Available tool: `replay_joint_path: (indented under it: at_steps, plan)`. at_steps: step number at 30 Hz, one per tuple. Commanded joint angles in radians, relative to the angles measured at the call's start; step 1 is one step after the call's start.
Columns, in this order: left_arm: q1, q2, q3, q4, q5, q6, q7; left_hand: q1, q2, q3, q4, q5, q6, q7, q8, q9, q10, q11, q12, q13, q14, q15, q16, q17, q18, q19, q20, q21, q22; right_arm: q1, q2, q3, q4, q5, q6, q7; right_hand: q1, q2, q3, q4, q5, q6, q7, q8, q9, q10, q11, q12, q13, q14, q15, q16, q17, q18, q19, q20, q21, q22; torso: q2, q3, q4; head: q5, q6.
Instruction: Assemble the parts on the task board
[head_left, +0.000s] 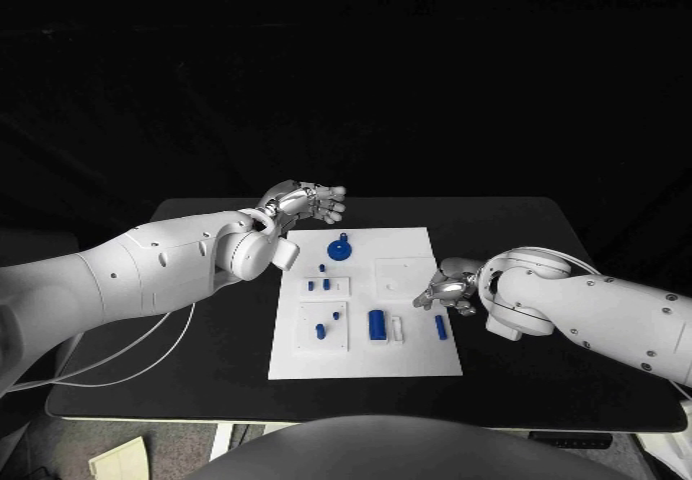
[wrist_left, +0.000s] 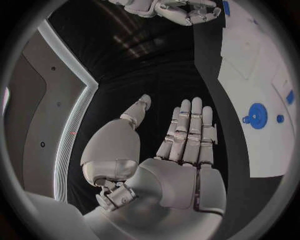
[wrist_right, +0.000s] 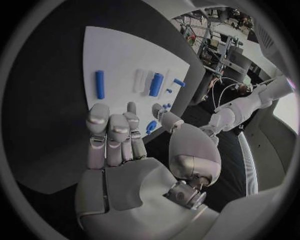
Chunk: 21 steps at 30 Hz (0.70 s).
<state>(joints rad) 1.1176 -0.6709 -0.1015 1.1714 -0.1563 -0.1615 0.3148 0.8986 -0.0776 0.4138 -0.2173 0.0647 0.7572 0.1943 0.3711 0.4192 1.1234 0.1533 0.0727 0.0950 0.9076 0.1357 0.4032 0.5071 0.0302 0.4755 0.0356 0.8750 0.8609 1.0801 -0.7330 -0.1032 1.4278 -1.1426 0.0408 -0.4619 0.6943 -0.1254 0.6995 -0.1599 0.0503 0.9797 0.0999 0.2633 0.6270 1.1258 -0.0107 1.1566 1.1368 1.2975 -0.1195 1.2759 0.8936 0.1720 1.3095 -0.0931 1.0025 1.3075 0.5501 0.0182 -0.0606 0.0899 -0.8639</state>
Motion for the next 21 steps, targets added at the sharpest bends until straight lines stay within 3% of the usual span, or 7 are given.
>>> replay_joint_path:
  at_steps: [1,6,10,12,21]
  plan:
    - [0.0,0.001,0.001,0.002,0.005,0.013,0.009,-0.007,0.003,0.001,0.004,-0.005,-0.008,-0.001,0.004,-0.001,-0.008,0.0,-0.001,-0.001,-0.004,0.0,-0.004,0.001,0.015,-0.005,-0.001,-0.007,0.001,0.003,-0.014,0.001,-0.012,-0.047,0.044,-0.023,0.007,-0.01,0.003,0.002,-0.001,-0.003,0.001,-0.002,0.002,0.01,-0.001,0.007,0.005,0.004,-0.001,0.002,0.002,0.09,0.007,-0.002,0.004,0.009,0.0,0.0,0.0002,-0.003,-0.001]
    - [0.0,-0.002,0.001,0.004,0.005,0.013,0.012,-0.006,0.003,0.001,0.004,-0.005,-0.008,-0.001,0.004,-0.001,-0.008,0.0,-0.001,-0.001,-0.004,0.0,-0.004,0.002,0.015,-0.005,-0.001,-0.007,0.002,0.002,-0.02,0.001,-0.03,-0.08,0.061,-0.037,0.03,-0.008,0.007,-0.011,-0.001,0.018,-0.004,0.009,0.01,0.022,-0.006,0.023,0.02,0.005,-0.004,0.004,0.005,0.09,0.009,-0.002,0.006,0.011,0.001,0.0005,0.0002,-0.008,0.0]
    - [0.0,-0.009,0.001,0.007,0.005,0.011,0.013,-0.006,0.003,0.001,0.004,-0.005,-0.008,-0.001,0.004,-0.001,-0.008,0.0,-0.001,-0.001,-0.004,0.0,-0.004,0.002,0.015,-0.005,-0.001,-0.007,0.002,-0.005,-0.015,-0.003,-0.035,-0.211,0.051,-0.04,0.068,-0.008,0.0,-0.055,-0.001,0.024,-0.007,0.011,0.013,0.041,-0.008,0.039,0.035,0.005,-0.006,0.005,0.008,0.09,0.01,-0.001,0.01,0.013,0.001,0.0007,-0.0004,-0.022,0.005]
    - [0.0,-0.011,0.001,0.006,0.005,0.01,0.014,-0.007,0.003,0.001,0.004,-0.005,-0.008,-0.001,0.004,-0.001,-0.008,0.0,-0.001,-0.001,-0.004,0.0,-0.004,0.002,0.015,-0.005,-0.001,-0.007,0.002,-0.015,-0.015,-0.005,-0.041,-0.208,0.051,-0.041,0.078,-0.012,-0.009,-0.068,-0.002,0.026,-0.007,0.012,0.015,0.046,-0.009,0.042,0.038,0.005,-0.007,0.004,0.008,0.09,0.01,0.0,0.011,0.013,0.001,0.0006,-0.0006,-0.024,0.006]
    - [0.0,-0.019,0.0,0.007,0.005,0.011,0.012,-0.009,0.006,0.001,0.006,-0.005,-0.009,0.0,0.006,-0.001,-0.008,0.0,0.0,-0.001,-0.003,0.0,-0.006,0.004,0.015,-0.005,-0.001,-0.007,0.002,-0.051,0.008,-0.006,-0.066,-0.251,0.039,-0.042,0.081,-0.008,-0.024,-0.07,-0.001,0.036,-0.01,0.016,0.019,0.062,-0.011,0.052,0.047,0.005,-0.008,0.003,0.009,0.09,0.01,0.004,0.01,0.011,0.001,-0.0005,0.0025,-0.028,0.0]
